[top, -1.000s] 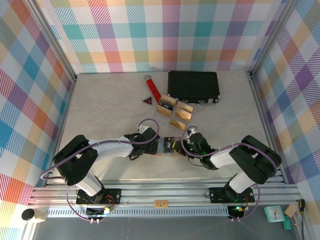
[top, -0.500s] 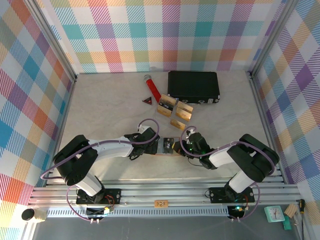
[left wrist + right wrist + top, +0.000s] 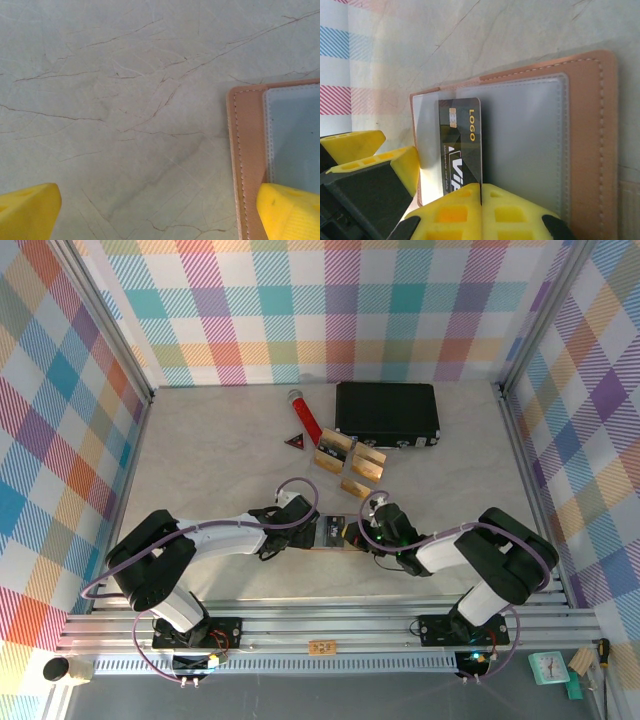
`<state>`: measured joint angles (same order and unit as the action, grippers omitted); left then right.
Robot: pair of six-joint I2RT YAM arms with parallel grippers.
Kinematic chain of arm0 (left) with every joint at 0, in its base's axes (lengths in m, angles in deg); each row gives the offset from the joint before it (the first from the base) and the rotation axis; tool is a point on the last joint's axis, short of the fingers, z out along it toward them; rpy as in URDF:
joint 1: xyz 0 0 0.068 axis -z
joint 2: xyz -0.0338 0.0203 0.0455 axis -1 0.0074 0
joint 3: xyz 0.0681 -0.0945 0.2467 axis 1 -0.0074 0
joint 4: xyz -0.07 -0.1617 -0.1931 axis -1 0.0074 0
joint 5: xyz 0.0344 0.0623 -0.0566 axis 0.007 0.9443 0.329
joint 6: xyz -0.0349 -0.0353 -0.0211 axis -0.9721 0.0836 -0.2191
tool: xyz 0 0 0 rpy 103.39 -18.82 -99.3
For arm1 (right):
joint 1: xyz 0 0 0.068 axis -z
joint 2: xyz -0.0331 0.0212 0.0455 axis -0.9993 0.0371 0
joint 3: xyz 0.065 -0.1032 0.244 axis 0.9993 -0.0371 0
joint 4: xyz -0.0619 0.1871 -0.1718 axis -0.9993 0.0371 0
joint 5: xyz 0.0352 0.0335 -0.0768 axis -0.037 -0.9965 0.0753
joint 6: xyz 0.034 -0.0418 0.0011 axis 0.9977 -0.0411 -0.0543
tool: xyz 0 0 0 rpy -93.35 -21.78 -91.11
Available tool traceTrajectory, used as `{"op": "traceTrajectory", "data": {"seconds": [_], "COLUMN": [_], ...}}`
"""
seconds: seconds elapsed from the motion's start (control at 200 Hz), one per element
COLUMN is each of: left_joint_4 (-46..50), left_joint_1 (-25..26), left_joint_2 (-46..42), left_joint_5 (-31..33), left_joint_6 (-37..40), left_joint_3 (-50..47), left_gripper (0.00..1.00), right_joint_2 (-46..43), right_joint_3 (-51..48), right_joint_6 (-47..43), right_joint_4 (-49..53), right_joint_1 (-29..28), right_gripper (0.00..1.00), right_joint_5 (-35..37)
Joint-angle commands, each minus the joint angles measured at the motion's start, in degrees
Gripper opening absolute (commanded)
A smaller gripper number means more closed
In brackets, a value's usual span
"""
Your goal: Put the credit cards into the card holder
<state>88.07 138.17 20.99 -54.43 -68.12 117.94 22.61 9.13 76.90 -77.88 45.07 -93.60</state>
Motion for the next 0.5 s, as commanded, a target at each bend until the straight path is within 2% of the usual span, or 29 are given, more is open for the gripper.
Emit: {"op": "traceTrajectory", "data": {"seconds": [0.0, 0.25, 0.305, 0.41, 0.495], "left_joint_4": [1.36, 1.36, 1.36, 3.03, 4.08], "left_joint_1": [0.51, 0.60, 0.51, 0.34, -0.40], "left_joint_2": [-0.02, -0.12, -0.30, -0.86, -1.79], "left_joint_5": [0.48, 0.24, 0.39, 1.35, 1.66], "left_joint_6": [-0.40, -0.58, -0.66, -0.96, -1.31], "left_joint_3": [-1.10, -1.03, -0.72, 0.15, 0.49], "left_gripper": [1.00, 1.00, 1.00, 1.00, 1.00], "right_joint_2": [0.98, 2.73, 1.97, -0.36, -2.47], "right_joint_3": [1.67, 2.71, 3.22, 4.56, 6.16], "right_joint_6": [-0.80, -1.04, -1.64, -3.17, -4.92], "right_joint_4": [1.57, 1.90, 3.52, 9.39, 14.18], "right_joint_1": [-0.77, -1.14, -1.13, -1.13, -1.13], "right_gripper": [0.00, 0.01, 0.13, 0.42, 0.55], "right_joint_5": [-1.09, -2.15, -2.16, -1.46, -0.93]}}
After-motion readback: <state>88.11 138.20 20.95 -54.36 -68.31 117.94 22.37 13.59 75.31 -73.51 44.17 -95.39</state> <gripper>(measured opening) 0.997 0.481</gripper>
